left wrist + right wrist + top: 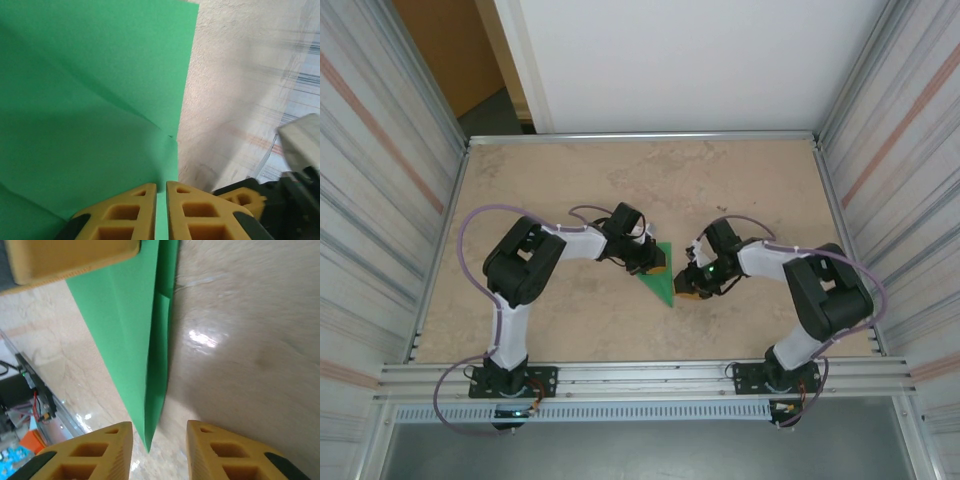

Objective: Fold a paper plane with a square sheet of paper (pick it up from the middle)
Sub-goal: Fourth fold the wing at the center of the table.

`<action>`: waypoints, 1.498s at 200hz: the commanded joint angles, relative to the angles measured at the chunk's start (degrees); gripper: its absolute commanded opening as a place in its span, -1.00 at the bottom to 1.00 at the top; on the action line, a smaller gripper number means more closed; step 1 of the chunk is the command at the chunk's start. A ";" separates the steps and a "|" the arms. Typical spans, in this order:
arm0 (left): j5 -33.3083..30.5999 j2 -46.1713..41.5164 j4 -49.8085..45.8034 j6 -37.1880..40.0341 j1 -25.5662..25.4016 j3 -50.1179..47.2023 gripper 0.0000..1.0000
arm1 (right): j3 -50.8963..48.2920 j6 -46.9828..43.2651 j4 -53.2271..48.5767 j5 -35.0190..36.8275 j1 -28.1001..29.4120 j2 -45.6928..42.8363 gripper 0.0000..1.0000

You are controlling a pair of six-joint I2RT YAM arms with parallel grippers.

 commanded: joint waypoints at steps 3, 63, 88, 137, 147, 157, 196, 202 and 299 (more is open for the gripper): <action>-0.06 1.28 -2.05 1.44 0.23 0.95 -0.73 | -0.82 3.47 -1.62 1.83 -1.52 -5.75 -0.30; -0.31 1.29 -2.40 1.08 0.23 1.17 -0.73 | 1.37 8.02 4.63 -1.78 3.34 -3.98 -0.63; -0.48 1.36 -2.69 0.74 0.23 1.08 -0.73 | 2.04 9.22 6.98 -1.13 6.13 -1.07 -0.72; -1.26 1.09 -3.02 0.09 0.30 0.99 -0.74 | 2.75 7.46 5.18 -0.21 6.46 3.58 -0.76; -1.52 0.92 -2.94 -0.09 0.31 0.91 -0.74 | 2.67 7.12 4.68 0.04 6.47 4.29 -0.76; -1.60 0.78 -2.74 -0.38 0.38 0.80 -0.74 | 2.66 6.78 4.09 0.60 6.47 4.80 -0.76; -2.06 0.23 -2.74 -0.77 0.92 0.55 -0.74 | 3.10 5.49 2.14 2.54 5.94 6.26 -0.77; -2.16 0.15 -2.75 -0.84 1.06 0.49 -0.74 | 3.26 5.11 1.55 2.89 5.81 6.52 -0.77; -4.17 -1.48 -1.89 -2.66 3.06 -1.59 -0.73 | 10.10 -2.10 -5.10 1.62 1.87 7.31 -0.67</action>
